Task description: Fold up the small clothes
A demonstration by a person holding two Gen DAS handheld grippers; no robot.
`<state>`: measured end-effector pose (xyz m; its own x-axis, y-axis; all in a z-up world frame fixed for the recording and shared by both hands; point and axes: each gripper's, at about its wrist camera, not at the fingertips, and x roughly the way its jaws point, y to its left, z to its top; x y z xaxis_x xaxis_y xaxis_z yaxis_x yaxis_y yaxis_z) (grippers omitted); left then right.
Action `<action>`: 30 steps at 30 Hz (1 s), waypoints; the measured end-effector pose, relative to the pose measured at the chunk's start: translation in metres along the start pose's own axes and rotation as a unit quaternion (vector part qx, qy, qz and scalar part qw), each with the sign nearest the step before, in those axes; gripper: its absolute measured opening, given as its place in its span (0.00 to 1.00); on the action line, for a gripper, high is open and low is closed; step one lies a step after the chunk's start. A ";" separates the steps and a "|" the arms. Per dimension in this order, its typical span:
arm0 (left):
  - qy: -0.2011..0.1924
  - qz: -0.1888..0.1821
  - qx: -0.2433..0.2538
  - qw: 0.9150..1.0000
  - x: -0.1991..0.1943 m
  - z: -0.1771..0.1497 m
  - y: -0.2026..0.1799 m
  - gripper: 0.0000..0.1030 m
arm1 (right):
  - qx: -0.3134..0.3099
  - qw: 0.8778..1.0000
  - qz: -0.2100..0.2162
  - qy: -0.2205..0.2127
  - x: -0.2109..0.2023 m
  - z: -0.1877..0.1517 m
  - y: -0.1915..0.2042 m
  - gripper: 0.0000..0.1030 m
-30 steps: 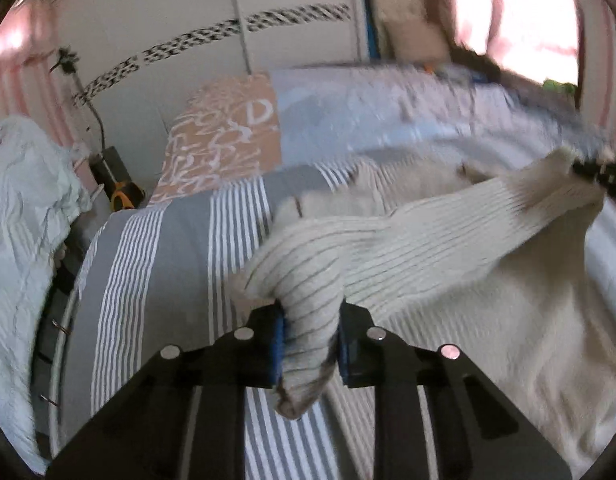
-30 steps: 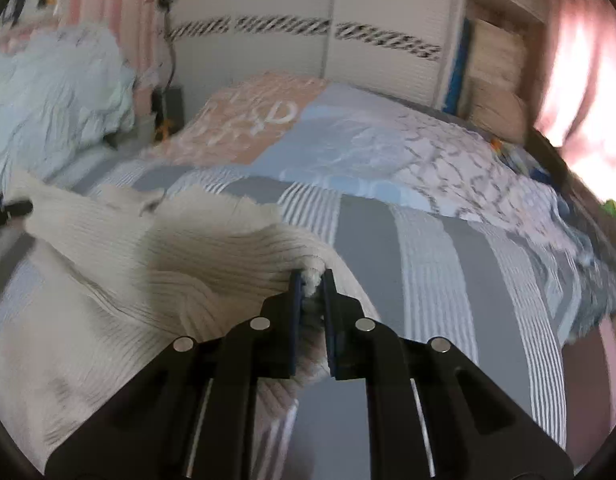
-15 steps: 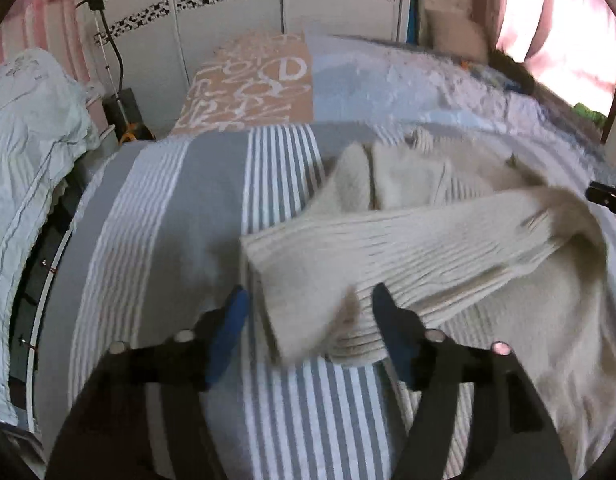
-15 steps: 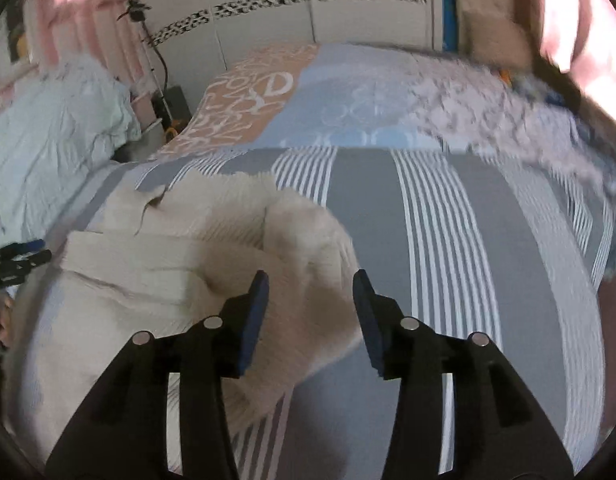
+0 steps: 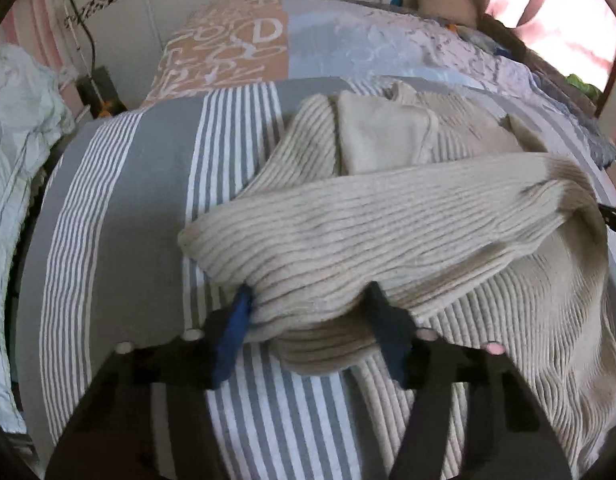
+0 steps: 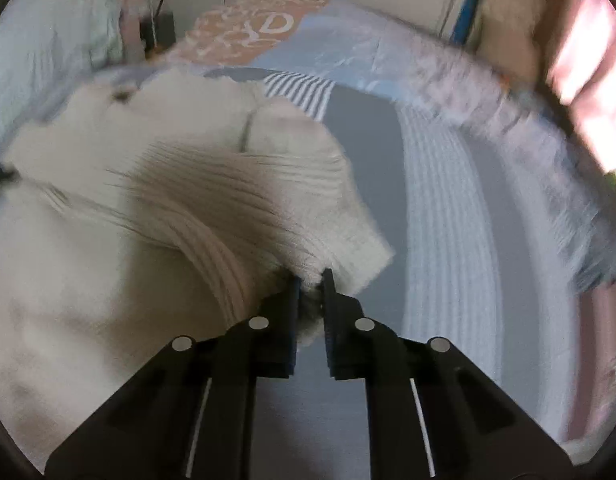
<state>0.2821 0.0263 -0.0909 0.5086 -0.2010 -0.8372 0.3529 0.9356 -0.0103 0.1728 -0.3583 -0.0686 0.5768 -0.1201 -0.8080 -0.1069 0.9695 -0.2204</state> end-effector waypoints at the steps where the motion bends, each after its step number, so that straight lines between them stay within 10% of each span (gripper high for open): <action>1: 0.000 -0.004 -0.002 1.000 -0.004 -0.001 0.002 0.38 | -0.018 1.000 -0.010 0.003 0.000 -0.001 -0.001 0.10; 9: 0.009 -0.015 0.013 1.000 -0.009 -0.015 0.013 0.31 | -0.053 0.999 -0.009 -0.011 0.002 -0.006 -0.005 0.31; 17: -0.024 -0.001 0.024 0.999 -0.037 -0.015 0.008 0.65 | 0.108 0.980 0.142 -0.086 -0.049 0.006 -0.025 0.57; 25: -0.043 -0.029 -0.019 0.998 -0.026 0.023 -0.006 0.75 | 0.072 0.988 0.109 -0.081 -0.003 0.043 0.039 0.56; 30: -0.025 0.036 -0.008 0.999 0.005 0.029 -0.015 0.75 | 0.039 0.994 0.079 -0.060 0.018 0.031 0.045 0.54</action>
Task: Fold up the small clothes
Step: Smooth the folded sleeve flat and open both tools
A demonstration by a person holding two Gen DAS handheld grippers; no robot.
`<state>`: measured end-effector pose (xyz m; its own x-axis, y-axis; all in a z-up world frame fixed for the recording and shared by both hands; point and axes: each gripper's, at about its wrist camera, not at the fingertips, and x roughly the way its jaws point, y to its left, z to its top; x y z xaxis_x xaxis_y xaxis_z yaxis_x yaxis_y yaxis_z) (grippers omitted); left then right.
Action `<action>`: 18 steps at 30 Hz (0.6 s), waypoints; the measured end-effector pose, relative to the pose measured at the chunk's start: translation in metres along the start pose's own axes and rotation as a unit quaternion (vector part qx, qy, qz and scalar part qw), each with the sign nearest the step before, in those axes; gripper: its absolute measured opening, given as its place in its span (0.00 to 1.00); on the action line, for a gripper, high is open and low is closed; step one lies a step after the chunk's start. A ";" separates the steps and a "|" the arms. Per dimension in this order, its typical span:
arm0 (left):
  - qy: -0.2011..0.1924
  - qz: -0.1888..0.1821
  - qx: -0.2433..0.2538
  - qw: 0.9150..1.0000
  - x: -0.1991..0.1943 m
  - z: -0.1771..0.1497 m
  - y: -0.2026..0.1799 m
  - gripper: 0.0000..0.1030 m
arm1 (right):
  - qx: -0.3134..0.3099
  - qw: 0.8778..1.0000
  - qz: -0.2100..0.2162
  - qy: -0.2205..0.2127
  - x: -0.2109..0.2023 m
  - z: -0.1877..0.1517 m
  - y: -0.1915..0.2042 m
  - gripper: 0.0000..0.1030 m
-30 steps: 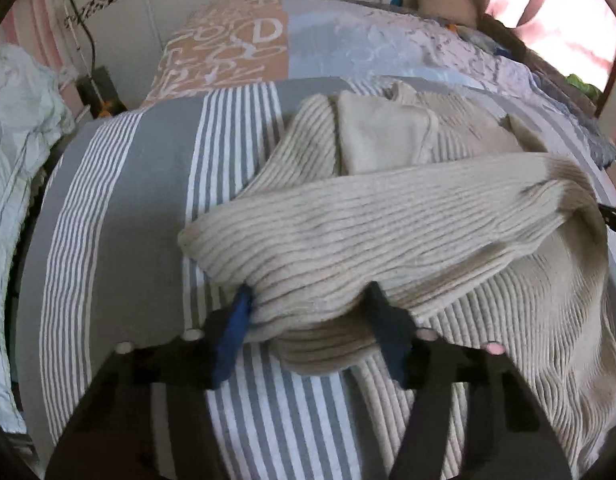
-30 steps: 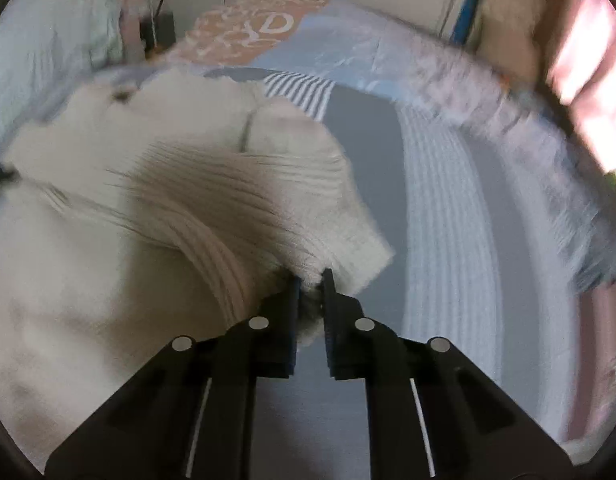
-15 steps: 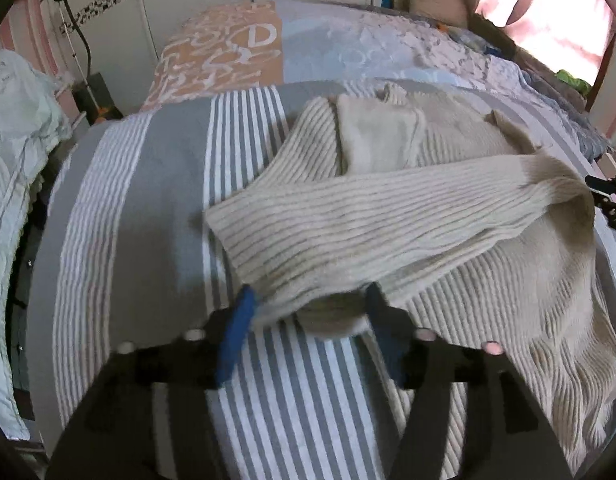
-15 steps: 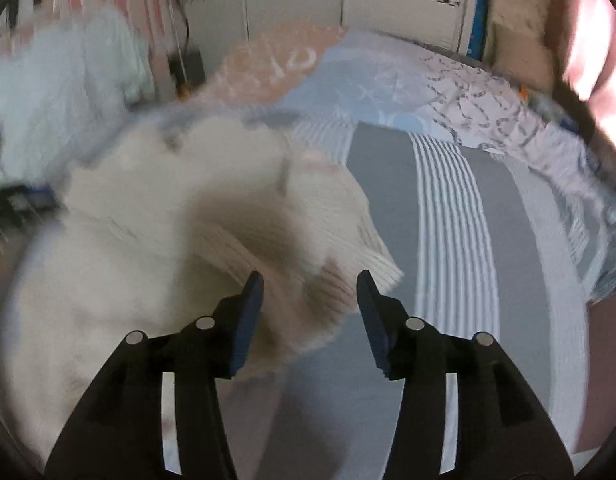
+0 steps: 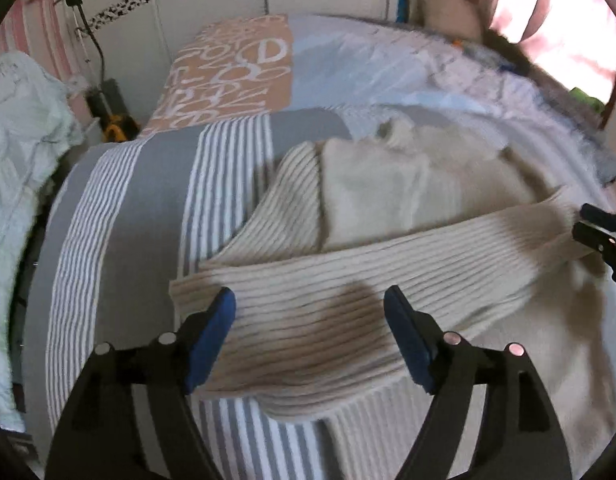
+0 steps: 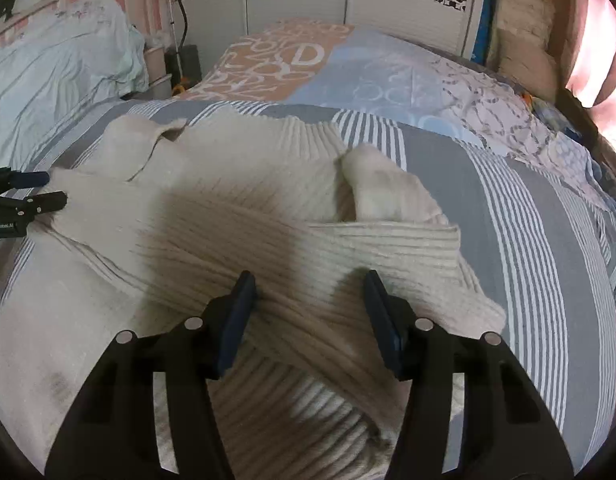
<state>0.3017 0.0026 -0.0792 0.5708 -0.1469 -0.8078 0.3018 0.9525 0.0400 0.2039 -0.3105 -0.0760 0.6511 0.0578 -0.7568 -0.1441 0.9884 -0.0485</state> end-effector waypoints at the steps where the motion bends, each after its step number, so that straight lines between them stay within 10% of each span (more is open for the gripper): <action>1: 0.000 0.009 0.003 1.000 0.003 -0.002 0.000 0.75 | -0.006 1.000 -0.007 0.000 -0.001 -0.001 -0.003 0.54; 18: -0.008 0.041 0.038 0.998 0.008 -0.019 0.002 0.84 | -0.062 0.996 -0.068 0.015 -0.004 -0.012 -0.046 0.78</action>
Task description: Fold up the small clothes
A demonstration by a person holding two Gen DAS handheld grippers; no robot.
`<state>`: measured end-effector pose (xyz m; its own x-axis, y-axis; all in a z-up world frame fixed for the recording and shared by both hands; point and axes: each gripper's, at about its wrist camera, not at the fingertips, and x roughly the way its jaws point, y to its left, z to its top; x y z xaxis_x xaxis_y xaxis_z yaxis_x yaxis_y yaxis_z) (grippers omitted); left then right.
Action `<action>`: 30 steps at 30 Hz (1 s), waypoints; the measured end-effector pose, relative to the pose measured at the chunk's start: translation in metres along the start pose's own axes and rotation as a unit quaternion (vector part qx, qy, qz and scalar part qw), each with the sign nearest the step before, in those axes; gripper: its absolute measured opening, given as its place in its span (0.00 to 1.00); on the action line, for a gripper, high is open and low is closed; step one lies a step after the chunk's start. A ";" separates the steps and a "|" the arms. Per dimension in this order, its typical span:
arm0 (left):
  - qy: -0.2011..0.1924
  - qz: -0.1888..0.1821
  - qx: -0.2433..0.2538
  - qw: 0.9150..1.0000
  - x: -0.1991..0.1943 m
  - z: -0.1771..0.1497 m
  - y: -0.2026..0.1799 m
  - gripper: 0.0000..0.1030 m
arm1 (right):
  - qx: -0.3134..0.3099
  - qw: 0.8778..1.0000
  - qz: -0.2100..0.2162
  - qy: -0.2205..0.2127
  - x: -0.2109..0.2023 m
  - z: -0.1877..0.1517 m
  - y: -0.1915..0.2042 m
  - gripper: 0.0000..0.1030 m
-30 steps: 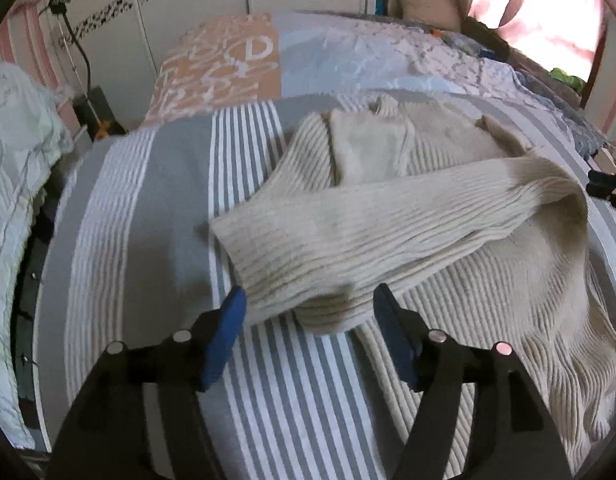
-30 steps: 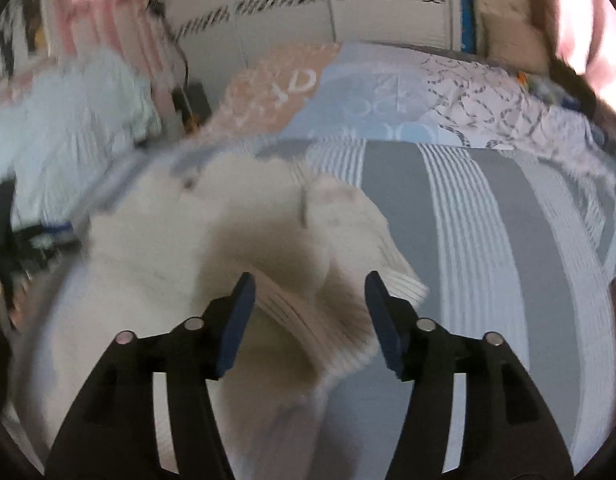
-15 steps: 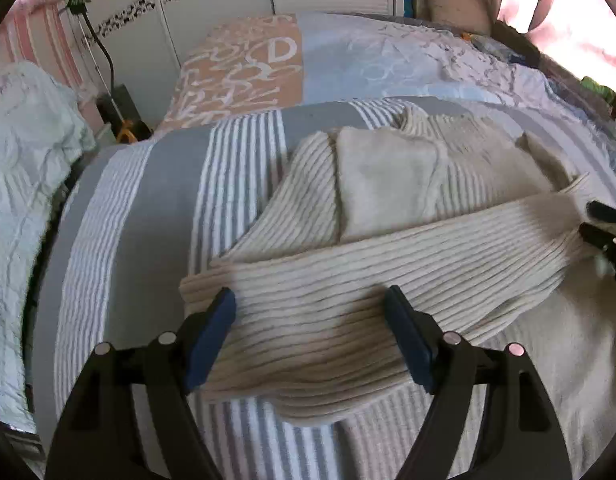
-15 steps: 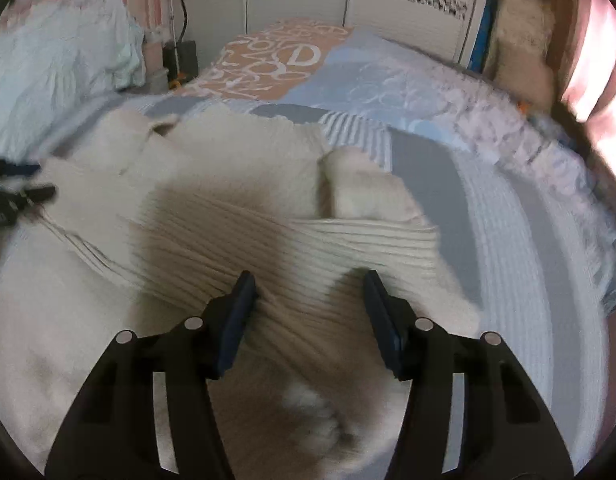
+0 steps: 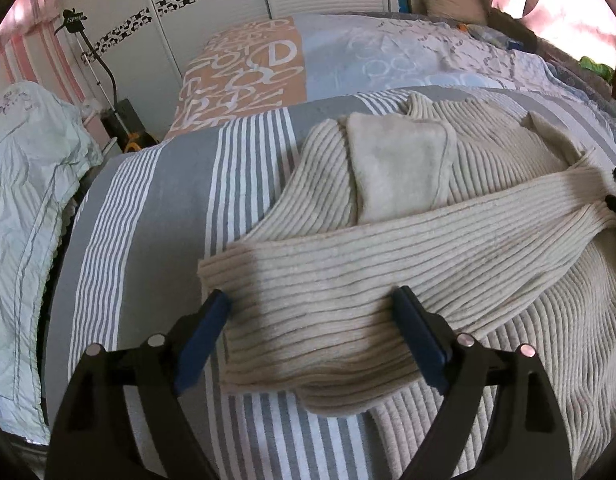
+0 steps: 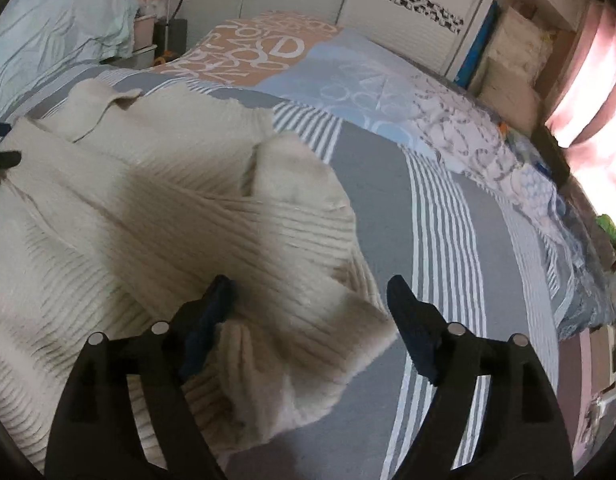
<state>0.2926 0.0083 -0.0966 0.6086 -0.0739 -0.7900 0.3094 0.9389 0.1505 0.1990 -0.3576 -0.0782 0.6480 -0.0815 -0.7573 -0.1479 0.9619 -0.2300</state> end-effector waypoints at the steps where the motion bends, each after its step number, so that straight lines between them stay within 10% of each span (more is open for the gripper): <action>1: 0.001 -0.001 0.000 1.000 0.000 0.000 0.001 0.85 | 0.008 1.000 0.011 0.004 0.004 -0.002 -0.003 0.80; 11: 0.011 -0.010 -0.025 1.000 -0.001 0.005 0.013 0.97 | 0.070 0.994 0.075 -0.035 -0.048 0.003 -0.018 0.95; 25: -0.041 -0.040 -0.024 0.998 -0.088 -0.027 -0.006 0.97 | 0.042 0.985 -0.121 -0.119 -0.147 -0.052 0.059 0.97; 30: -0.056 -0.024 -0.023 0.998 -0.127 -0.072 -0.024 0.97 | 0.099 0.987 -0.069 -0.107 -0.175 -0.096 0.072 0.97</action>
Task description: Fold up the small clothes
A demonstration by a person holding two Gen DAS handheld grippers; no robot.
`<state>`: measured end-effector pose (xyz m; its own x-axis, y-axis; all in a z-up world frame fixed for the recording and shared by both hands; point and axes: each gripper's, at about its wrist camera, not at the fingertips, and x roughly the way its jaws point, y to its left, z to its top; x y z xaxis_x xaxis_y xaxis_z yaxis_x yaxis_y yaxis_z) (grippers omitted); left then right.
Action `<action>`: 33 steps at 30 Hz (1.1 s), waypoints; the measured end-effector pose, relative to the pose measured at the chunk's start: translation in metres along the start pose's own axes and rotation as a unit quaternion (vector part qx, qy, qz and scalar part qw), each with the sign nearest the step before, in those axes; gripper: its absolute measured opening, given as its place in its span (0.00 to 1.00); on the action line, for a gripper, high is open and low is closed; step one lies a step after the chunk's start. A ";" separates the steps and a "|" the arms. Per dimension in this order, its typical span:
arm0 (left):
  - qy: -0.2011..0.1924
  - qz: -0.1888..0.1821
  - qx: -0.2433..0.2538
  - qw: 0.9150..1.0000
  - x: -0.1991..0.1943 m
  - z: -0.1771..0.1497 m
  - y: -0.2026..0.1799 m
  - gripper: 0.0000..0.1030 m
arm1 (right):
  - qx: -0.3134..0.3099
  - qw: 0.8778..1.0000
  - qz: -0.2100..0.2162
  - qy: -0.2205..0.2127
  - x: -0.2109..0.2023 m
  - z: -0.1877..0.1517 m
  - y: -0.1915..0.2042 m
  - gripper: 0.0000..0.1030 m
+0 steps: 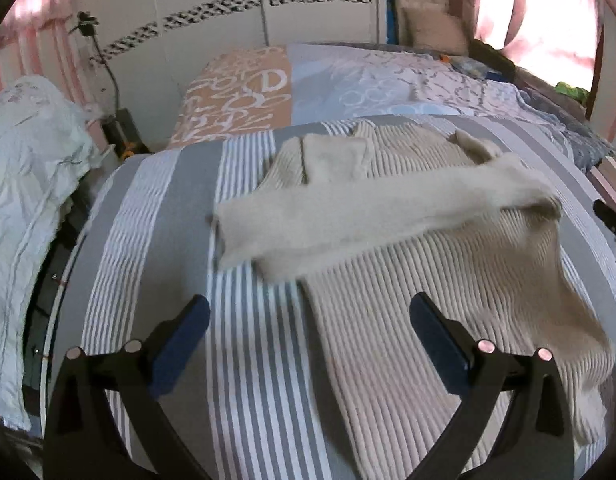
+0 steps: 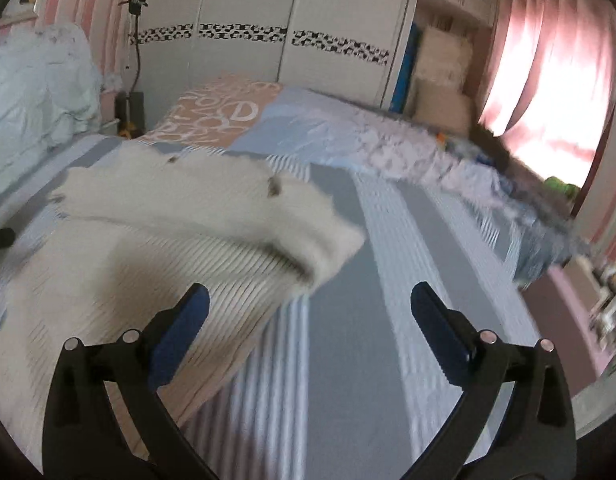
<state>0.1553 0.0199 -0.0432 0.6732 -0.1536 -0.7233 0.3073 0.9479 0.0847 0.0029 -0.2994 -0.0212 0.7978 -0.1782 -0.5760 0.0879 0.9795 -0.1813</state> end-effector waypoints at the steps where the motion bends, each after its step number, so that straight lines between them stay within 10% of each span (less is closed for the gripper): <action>1: -0.002 0.002 -0.002 1.000 -0.004 -0.005 0.000 0.97 | 0.004 1.000 0.006 0.001 -0.006 -0.007 0.001 0.97; 19: 0.071 -0.054 -0.085 0.992 -0.070 -0.140 -0.034 0.97 | 0.066 0.993 0.079 0.059 -0.079 -0.103 0.024 0.97; 33: 0.094 -0.094 -0.045 0.990 -0.064 -0.168 -0.060 0.97 | 0.055 0.977 0.154 0.140 -0.061 -0.125 0.038 0.51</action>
<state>-0.0190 0.0199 -0.1168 0.4705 -0.2842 -0.8354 0.3485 0.9296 -0.1200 -0.1168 -0.2631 -0.0922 0.6034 0.1226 -0.7879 -0.0537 0.9921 0.1132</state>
